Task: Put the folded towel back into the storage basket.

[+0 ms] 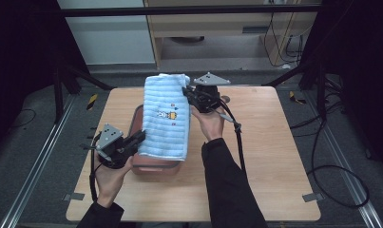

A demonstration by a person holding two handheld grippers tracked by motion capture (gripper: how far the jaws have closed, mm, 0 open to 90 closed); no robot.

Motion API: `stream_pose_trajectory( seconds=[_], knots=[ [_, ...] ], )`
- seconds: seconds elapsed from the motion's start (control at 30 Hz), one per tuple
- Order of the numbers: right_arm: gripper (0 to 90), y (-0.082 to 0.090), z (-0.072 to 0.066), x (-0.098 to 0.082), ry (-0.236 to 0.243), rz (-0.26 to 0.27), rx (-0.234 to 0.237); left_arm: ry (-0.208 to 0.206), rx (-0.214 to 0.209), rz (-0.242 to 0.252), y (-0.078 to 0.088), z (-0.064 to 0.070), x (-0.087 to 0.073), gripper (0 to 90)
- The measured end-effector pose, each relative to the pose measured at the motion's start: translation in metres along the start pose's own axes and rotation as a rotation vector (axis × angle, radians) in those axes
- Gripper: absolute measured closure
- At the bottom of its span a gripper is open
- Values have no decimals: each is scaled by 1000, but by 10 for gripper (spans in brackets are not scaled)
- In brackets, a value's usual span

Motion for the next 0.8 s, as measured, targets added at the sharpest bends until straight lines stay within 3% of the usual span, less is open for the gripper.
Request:
stream_pose_trajectory(
  seconds=[0.5,0.8],
  knots=[
    [840,-23,-12,5,29,-10,17,22,28,1,1,-17,-2,865],
    [840,-43,-14,-4,18,-32,31,21,47,-24,-6,-26,-9,865]
  ],
)
Point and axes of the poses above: each handheld gripper's, and its own axes: y roughly backward along the jaws, x roughly out of its top, z roughly to its right, the point moved 2 cm from there along -y, roughly forward along the jaws, and after that the axes turned 2 degrees about x, right-handed, at the moved point
